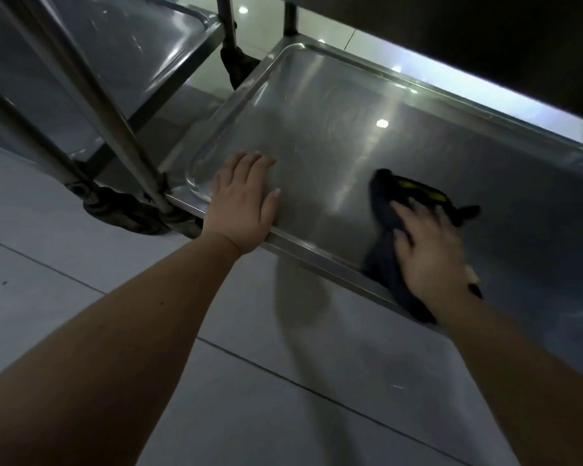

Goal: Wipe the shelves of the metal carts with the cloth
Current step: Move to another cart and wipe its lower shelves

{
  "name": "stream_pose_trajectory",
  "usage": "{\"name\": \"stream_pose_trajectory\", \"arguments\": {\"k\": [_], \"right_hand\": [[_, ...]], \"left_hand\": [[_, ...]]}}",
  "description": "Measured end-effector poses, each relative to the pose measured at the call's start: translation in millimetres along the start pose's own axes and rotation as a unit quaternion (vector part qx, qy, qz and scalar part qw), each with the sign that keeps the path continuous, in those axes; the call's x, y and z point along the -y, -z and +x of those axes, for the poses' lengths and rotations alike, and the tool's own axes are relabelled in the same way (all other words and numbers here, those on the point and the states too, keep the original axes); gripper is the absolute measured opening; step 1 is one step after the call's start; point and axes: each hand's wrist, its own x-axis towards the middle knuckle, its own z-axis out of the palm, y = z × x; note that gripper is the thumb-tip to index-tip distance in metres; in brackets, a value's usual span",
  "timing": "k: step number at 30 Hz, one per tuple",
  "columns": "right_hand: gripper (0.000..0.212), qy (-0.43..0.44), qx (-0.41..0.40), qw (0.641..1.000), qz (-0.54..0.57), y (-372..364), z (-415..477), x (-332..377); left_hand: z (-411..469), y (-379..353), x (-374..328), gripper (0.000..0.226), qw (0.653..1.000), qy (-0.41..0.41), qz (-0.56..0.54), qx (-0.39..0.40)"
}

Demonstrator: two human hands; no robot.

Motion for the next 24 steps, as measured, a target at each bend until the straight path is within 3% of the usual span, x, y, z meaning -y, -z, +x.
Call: {"name": "stream_pose_trajectory", "arguments": {"k": [5, 8, 12, 17, 20, 24], "right_hand": [[0.06, -0.112, 0.007, 0.993, -0.037, 9.1, -11.1, -55.8], [0.061, -0.128, -0.008, 0.991, -0.049, 9.4, -13.2, -40.1], [0.065, -0.138, -0.017, 0.989, -0.056, 12.8, -7.5, -29.1], [0.049, -0.161, -0.007, 0.987, -0.017, 1.0, 53.9, 32.5], [0.048, -0.085, 0.023, 0.996, -0.011, -13.7, 88.8, 105.3], [0.048, 0.101, 0.056, 0.993, 0.009, -27.0, 87.6, 199.0]], "left_hand": [[18.9, 19.2, 13.6, 0.046, 0.998, 0.05, -0.034, 0.027], [20.2, 30.3, 43.9, 0.044, 0.999, 0.034, 0.033, 0.028], [15.1, 25.8, 50.3, 0.052, 0.999, 0.03, 0.03, 0.024], [14.9, 24.7, 51.2, 0.051, 0.999, 0.044, 0.005, 0.027], [14.5, 25.6, 52.0, 0.051, 0.998, 0.052, -0.015, 0.012], [17.7, 28.8, 50.4, 0.056, 0.995, 0.078, -0.064, -0.026]]}}
